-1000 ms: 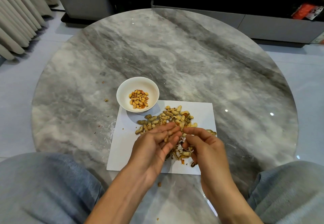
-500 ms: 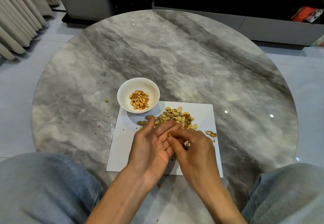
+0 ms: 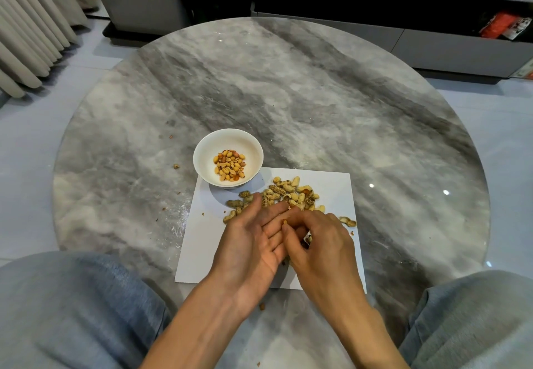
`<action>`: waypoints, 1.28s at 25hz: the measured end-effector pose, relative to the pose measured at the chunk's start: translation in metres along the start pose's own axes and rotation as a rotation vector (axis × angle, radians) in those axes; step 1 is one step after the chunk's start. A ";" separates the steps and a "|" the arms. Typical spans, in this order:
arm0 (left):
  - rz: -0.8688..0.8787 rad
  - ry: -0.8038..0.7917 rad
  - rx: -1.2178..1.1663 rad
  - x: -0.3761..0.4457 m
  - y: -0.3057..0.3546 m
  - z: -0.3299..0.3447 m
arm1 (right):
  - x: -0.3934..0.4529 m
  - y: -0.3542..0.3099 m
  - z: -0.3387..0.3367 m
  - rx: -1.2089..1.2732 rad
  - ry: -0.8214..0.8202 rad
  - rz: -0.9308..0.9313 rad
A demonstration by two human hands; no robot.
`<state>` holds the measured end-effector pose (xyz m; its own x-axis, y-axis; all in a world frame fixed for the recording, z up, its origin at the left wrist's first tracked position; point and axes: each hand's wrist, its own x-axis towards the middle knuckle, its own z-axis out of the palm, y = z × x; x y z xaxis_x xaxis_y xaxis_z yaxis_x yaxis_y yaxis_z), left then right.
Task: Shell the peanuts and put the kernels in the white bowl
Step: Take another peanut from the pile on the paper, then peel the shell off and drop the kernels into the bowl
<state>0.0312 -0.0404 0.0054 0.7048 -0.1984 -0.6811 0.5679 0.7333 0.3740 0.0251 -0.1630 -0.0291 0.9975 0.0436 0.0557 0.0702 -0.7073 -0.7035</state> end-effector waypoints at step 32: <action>0.056 0.145 0.273 0.004 -0.001 -0.013 | 0.116 -0.062 0.020 0.222 -0.186 0.155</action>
<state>0.0279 -0.0339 -0.0063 0.6813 -0.0529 -0.7301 0.6368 0.5349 0.5554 0.1363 -0.0997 0.0065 0.9794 0.0905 -0.1803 -0.1028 -0.5450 -0.8321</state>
